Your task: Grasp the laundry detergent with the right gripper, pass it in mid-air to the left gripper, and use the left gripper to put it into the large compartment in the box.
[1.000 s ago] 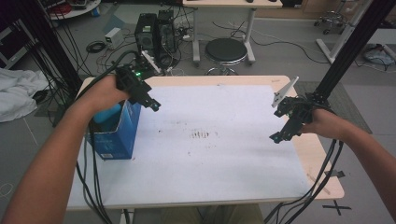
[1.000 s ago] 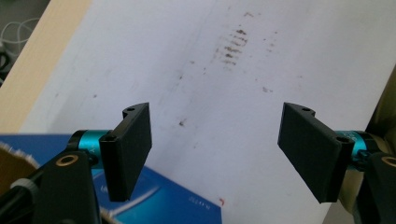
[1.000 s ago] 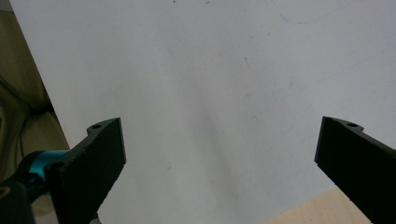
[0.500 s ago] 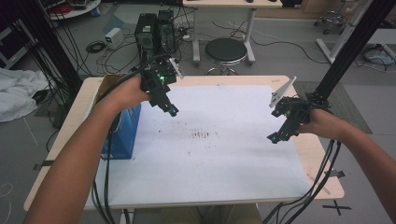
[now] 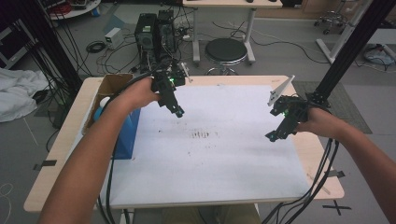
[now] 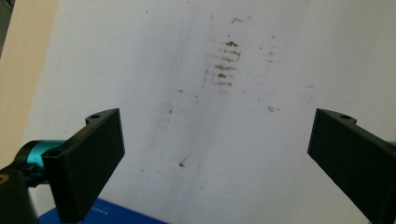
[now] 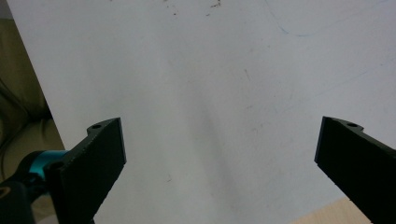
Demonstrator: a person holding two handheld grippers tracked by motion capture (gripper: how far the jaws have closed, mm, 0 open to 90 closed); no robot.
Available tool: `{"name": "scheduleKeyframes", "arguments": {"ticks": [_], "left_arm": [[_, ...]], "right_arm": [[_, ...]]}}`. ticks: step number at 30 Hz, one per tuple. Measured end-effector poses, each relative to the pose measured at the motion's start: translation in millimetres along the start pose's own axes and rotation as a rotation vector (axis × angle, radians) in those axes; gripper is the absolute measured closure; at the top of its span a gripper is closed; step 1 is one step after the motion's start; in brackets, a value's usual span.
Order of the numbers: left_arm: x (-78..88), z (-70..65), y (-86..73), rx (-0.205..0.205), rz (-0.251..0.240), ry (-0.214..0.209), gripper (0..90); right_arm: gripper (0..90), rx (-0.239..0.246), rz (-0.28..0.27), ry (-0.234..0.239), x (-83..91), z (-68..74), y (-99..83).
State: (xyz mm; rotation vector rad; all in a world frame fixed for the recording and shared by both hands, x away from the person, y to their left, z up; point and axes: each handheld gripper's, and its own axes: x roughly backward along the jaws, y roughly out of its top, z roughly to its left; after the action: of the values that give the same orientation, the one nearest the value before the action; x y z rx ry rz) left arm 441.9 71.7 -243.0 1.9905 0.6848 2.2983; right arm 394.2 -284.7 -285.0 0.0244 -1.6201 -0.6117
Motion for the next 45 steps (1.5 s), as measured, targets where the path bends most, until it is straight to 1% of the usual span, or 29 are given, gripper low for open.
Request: {"name": "scheduleKeyframes", "arguments": {"ticks": [2,3,5,6,9,10,14,16,18,19,22,25,26,35,45], "left_arm": [[-2.9,-0.8,3.1,-0.001,0.002,0.004,3.8],[-4.3,-0.9,4.4,0.006,0.006,0.017,3.9],[-6.1,-0.4,6.1,0.025,0.005,0.019,3.9],[-6.1,-0.5,6.8,0.024,0.005,0.016,3.8],[-4.5,-3.0,7.8,0.001,-0.019,-0.002,3.9],[-4.0,-4.0,8.2,0.000,-0.025,-0.002,3.9],[-3.9,-4.6,10.1,0.005,-0.013,0.013,3.9],[-4.8,-4.4,10.9,0.008,-0.012,0.011,3.9],[-6.6,-5.0,11.7,0.014,-0.004,0.023,3.8],[-7.6,-5.6,11.7,0.015,-0.005,0.019,3.9],[-10.3,-6.7,12.4,-0.004,0.002,0.008,3.9],[-11.9,-6.9,12.9,-0.001,0.002,0.005,3.9],[-13.0,-6.9,13.5,-0.005,0.002,-0.002,3.9],[-15.2,-8.8,13.0,-0.022,-0.004,-0.018,3.9],[-11.4,-9.9,8.6,-0.020,-0.018,-0.009,3.9]], "right_arm": [[0.9,-0.004,0.002,0.000,-0.1,-0.5,0.0],[0.9,-0.005,0.001,0.000,-0.5,-2.1,0.0],[0.9,-0.007,-0.004,0.002,-0.5,-2.9,0.1],[0.9,-0.005,-0.005,0.001,-0.5,-3.5,0.1],[0.9,-0.011,-0.007,-0.001,-0.6,-4.1,0.2],[0.9,-0.008,-0.009,0.000,-0.7,-4.5,0.4],[0.9,-0.012,-0.011,-0.003,-1.1,-4.6,1.5],[0.9,-0.009,-0.011,-0.003,-1.3,-4.2,1.9],[0.9,-0.010,-0.009,-0.003,-1.5,-4.2,2.0],[0.9,-0.009,-0.007,-0.005,-1.7,-4.5,2.1],[0.9,-0.013,-0.007,-0.002,-1.4,-4.5,3.1],[0.9,-0.013,-0.006,-0.003,-2.2,-4.3,3.7],[0.9,-0.012,-0.004,-0.002,-2.5,-4.2,3.9],[0.9,-0.001,-0.001,-0.001,-4.3,-4.4,5.1],[0.9,0.003,-0.001,-0.002,-4.2,-2.8,5.4]]}}
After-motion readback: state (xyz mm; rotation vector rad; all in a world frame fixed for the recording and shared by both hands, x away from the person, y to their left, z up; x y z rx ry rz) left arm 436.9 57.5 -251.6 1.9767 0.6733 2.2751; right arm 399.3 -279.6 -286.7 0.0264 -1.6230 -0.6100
